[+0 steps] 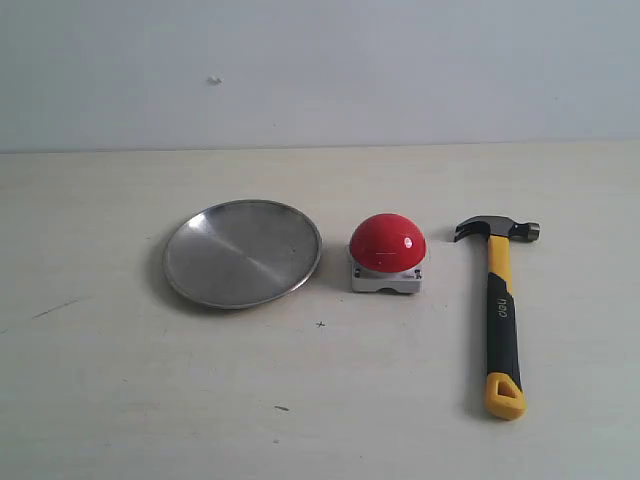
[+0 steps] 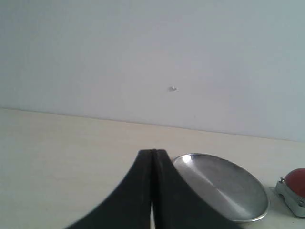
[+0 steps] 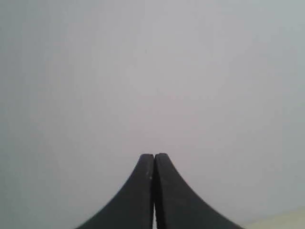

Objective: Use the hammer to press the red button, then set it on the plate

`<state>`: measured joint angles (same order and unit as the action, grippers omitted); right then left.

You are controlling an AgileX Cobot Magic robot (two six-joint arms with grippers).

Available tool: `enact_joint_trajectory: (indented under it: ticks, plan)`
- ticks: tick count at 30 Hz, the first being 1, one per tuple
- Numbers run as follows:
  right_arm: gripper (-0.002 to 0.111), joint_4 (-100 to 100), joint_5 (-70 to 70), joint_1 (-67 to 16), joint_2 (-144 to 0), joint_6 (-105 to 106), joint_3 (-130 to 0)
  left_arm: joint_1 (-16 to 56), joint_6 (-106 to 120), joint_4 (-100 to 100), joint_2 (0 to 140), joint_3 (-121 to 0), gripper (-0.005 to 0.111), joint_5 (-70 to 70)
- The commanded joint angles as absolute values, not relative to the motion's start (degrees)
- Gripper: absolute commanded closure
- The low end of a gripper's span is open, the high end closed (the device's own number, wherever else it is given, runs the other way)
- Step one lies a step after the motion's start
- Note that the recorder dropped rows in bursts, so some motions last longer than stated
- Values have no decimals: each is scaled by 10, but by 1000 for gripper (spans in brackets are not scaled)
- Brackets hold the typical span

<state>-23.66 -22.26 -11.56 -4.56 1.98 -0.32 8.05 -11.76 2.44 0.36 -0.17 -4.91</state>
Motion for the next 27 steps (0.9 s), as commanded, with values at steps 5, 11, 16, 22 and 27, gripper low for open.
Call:
enact_joint_trajectory:
  ticks: [5, 11, 16, 22, 27]
  plan:
    - [108, -514, -303, -112, -143, 248, -87, 80, -122, 24, 0, 0, 107, -51]
    - [108, -697, -249, -112, -318, 608, -233, 80, -122, 24, 0, 0, 107, -51]
    - [108, -958, -333, -112, -467, 922, -336, 80, -122, 24, 0, 0, 107, -51]
    - [108, -999, -441, -112, -638, 1124, -423, 80, -122, 24, 0, 0, 107, -51]
    - [108, -999, -367, -80, -733, 1094, -453, 80, -122, 24, 0, 0, 107, -51]
